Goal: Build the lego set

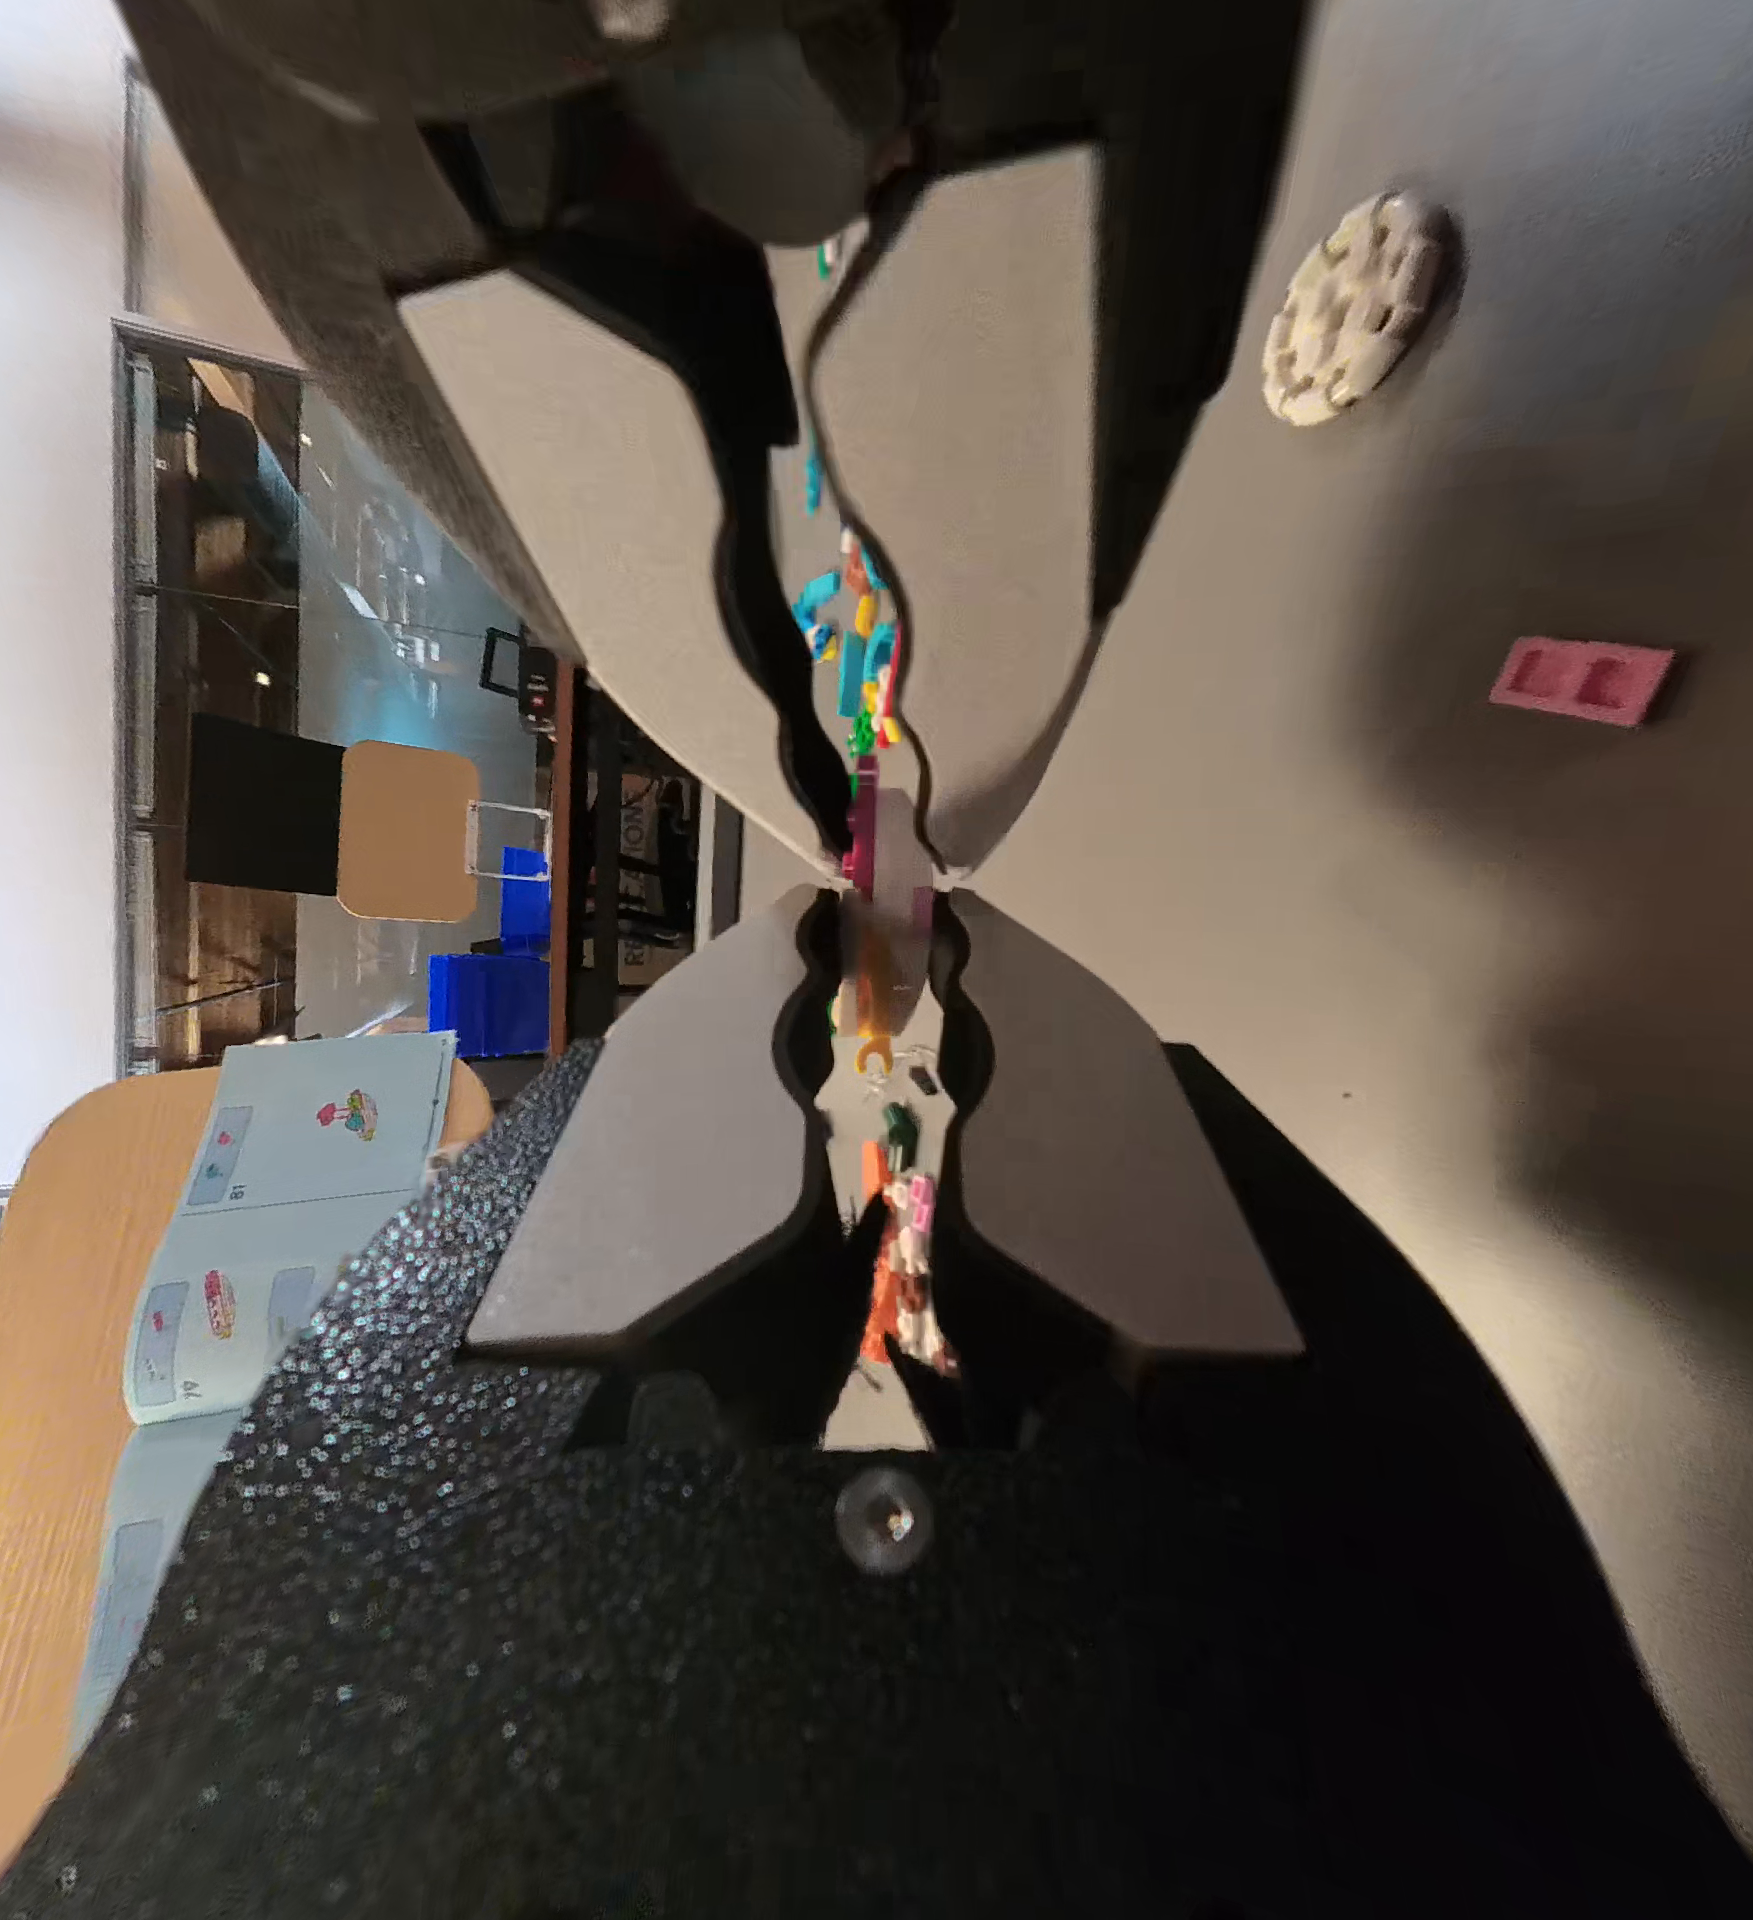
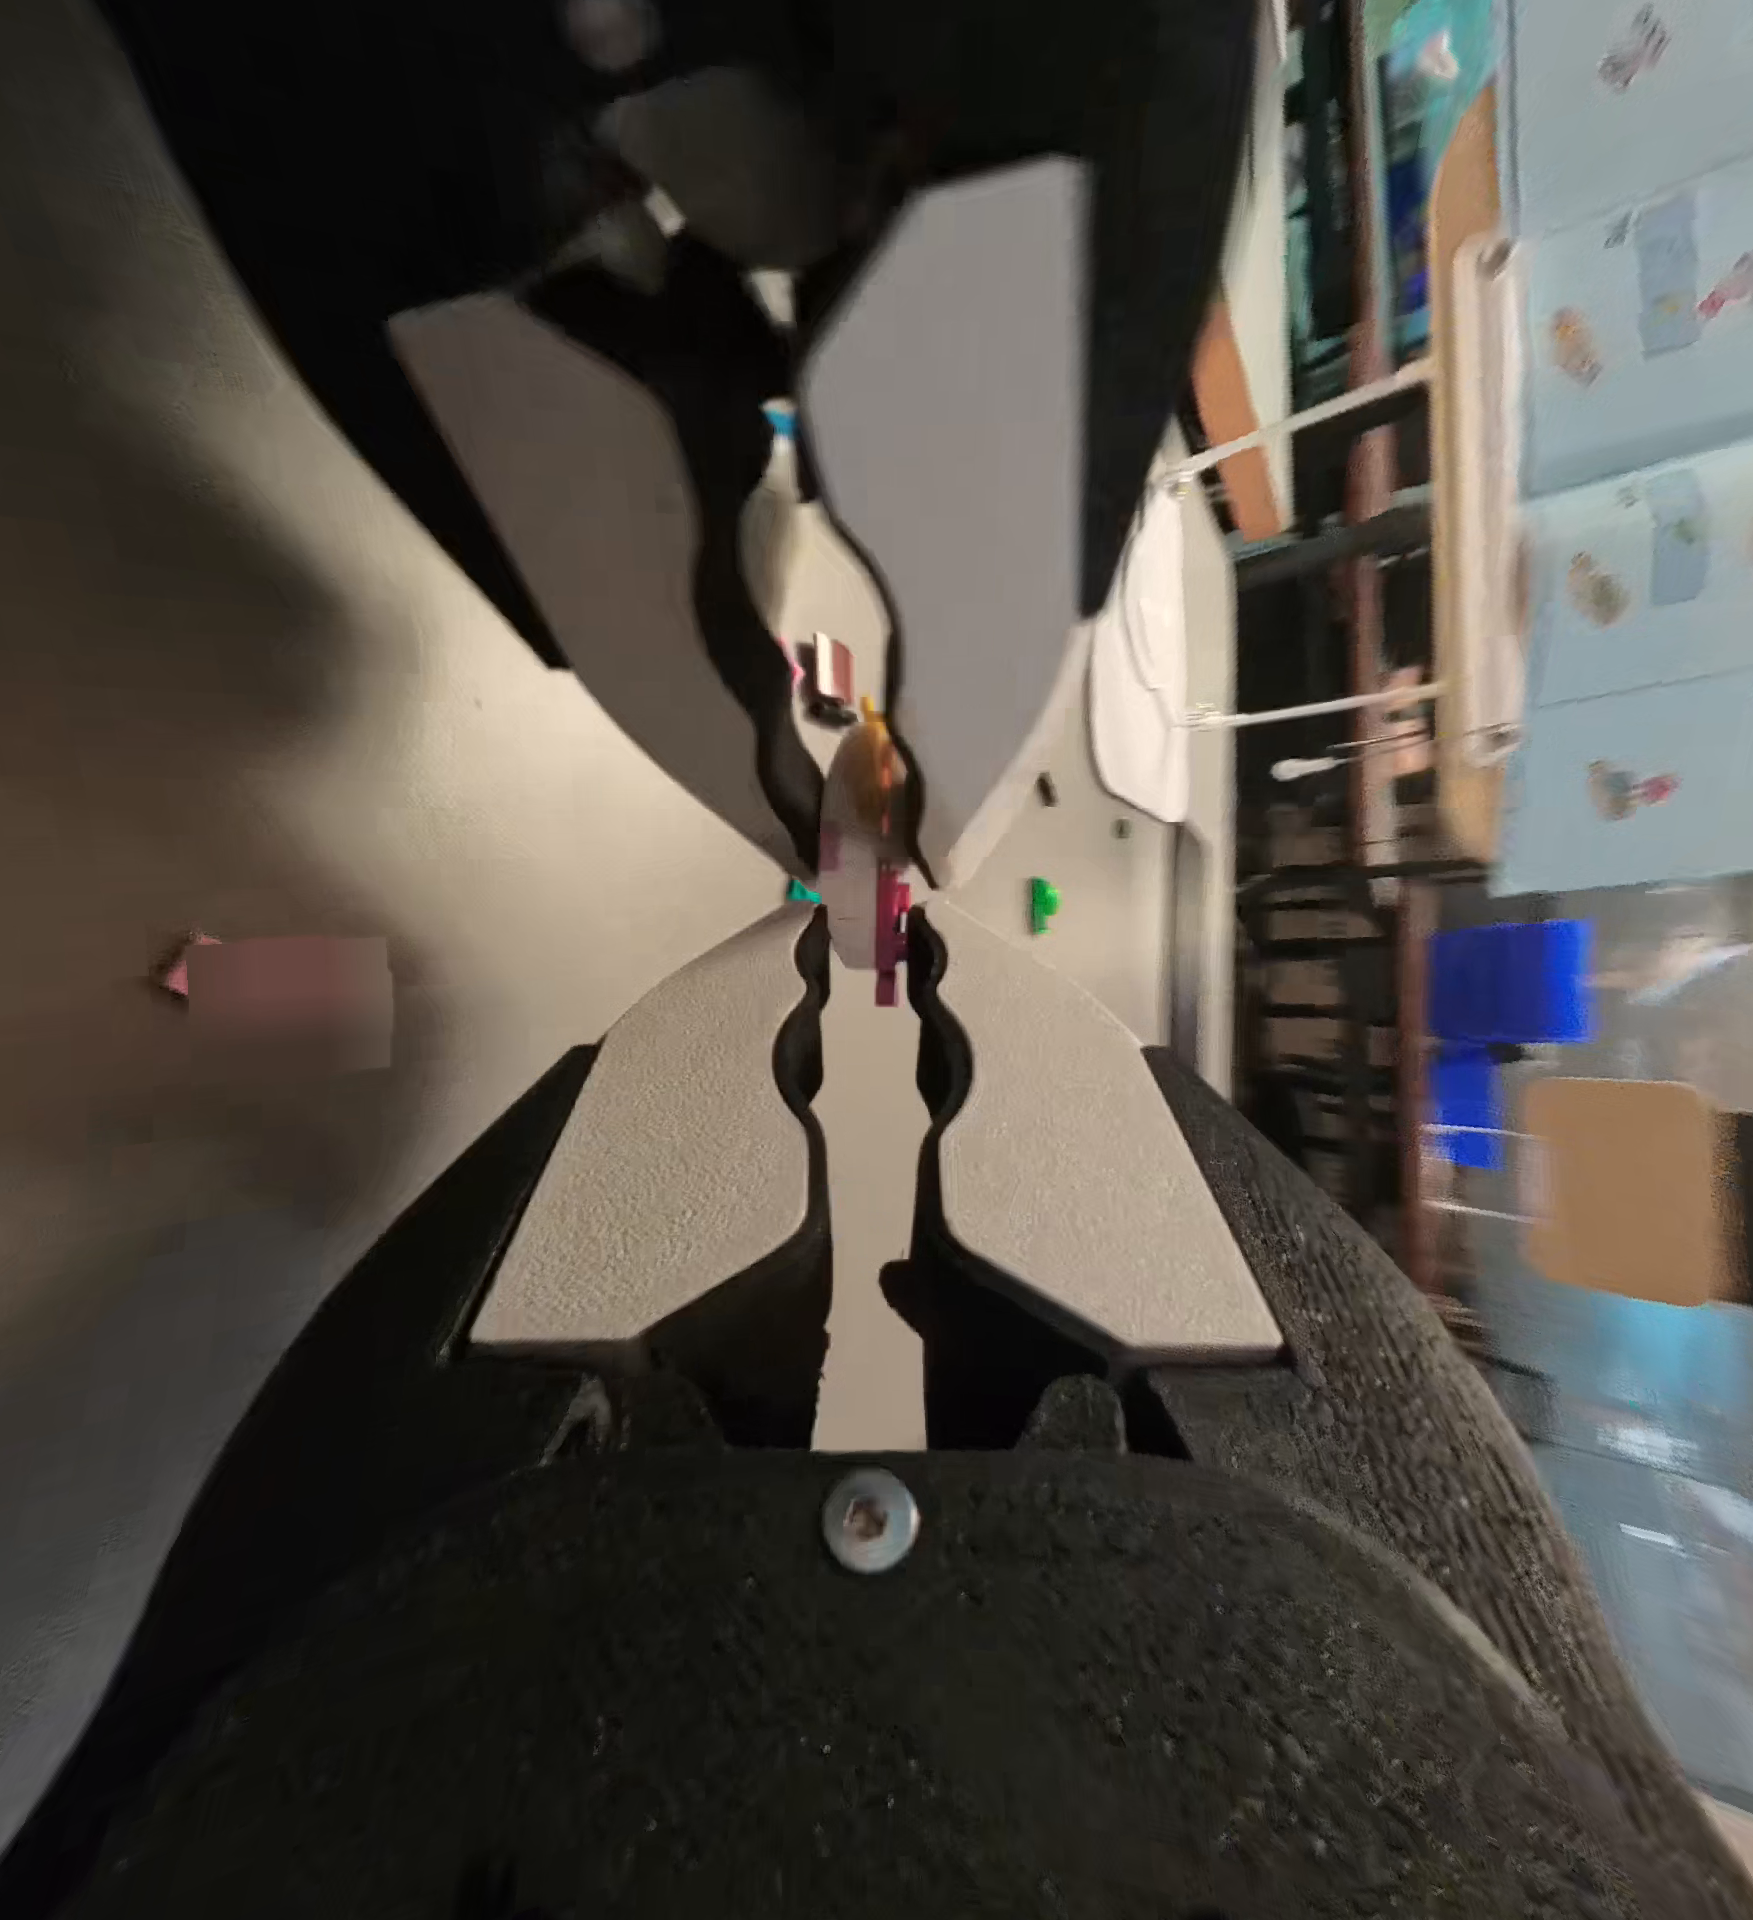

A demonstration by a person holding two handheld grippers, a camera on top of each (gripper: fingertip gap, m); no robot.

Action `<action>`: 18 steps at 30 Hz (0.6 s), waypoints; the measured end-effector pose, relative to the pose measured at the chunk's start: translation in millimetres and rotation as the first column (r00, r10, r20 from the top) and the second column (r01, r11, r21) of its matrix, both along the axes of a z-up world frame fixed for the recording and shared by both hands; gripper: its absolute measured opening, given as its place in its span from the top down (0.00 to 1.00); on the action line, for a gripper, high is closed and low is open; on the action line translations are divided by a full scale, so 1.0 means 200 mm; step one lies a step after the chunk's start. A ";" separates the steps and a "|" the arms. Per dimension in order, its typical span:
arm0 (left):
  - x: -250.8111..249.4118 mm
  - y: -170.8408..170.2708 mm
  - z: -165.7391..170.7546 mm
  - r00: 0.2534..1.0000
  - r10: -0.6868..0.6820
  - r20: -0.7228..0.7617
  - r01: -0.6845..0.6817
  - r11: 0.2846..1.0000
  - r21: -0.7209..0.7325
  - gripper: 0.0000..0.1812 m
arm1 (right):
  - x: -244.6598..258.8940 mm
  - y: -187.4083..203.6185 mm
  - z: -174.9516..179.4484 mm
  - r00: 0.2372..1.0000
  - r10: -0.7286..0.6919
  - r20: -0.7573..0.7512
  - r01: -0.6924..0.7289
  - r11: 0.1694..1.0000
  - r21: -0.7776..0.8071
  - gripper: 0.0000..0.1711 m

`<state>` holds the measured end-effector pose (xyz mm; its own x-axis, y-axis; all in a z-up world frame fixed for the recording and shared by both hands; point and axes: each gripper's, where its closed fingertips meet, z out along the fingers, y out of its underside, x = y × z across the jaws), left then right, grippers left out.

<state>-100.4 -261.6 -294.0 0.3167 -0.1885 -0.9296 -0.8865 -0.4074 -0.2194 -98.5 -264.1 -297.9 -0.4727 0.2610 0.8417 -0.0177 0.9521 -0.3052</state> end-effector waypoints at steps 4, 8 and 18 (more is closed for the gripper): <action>-0.02 -0.01 -0.02 0.990 0.006 0.141 -0.005 1.000 -0.010 0.91 | -0.02 0.00 0.00 0.996 -0.004 -0.087 0.014 0.993 0.117 0.93; 0.00 -0.01 -0.04 0.982 -0.002 0.187 0.010 0.999 -0.042 0.91 | -0.01 -0.01 -0.03 1.000 -0.004 0.005 0.004 1.000 0.009 0.93; 0.00 -0.01 -0.03 0.959 -0.006 0.283 0.022 0.998 -0.053 0.89 | 0.00 0.02 -0.03 0.997 -0.005 0.071 0.010 0.998 -0.060 0.93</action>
